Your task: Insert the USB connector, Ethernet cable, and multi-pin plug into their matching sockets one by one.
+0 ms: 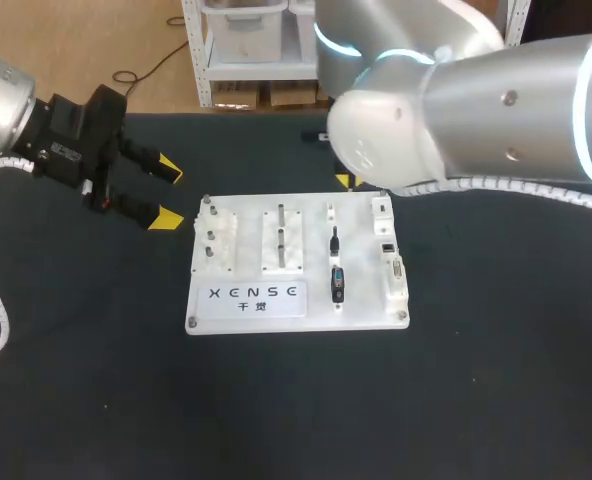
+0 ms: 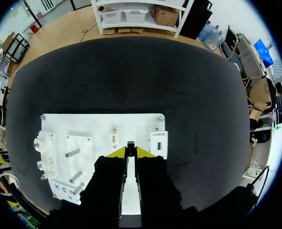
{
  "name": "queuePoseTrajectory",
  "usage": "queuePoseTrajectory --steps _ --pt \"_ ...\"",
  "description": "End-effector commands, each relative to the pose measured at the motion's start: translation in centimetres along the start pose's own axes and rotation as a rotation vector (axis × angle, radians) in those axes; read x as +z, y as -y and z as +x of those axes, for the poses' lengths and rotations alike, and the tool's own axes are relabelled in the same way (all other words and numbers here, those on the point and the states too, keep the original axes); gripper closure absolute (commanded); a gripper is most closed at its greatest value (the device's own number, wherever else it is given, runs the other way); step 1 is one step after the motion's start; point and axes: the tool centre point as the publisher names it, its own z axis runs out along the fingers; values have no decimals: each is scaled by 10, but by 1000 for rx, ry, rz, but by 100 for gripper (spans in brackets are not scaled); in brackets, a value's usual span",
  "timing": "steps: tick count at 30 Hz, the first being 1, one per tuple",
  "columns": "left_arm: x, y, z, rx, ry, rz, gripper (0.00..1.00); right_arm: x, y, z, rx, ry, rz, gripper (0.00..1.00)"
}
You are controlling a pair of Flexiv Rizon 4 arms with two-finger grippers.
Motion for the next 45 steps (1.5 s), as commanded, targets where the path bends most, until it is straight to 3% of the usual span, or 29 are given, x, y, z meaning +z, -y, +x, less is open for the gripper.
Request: queuePoseTrajectory --steps 1,18,45 --pt "0 0 1 3 4 -1 0 3 17 11 11 58 5 100" --pt "0 0 1 3 4 -1 0 18 45 18 47 29 51 100" --pt "0 0 1 3 4 -1 0 30 41 10 21 26 51 100"
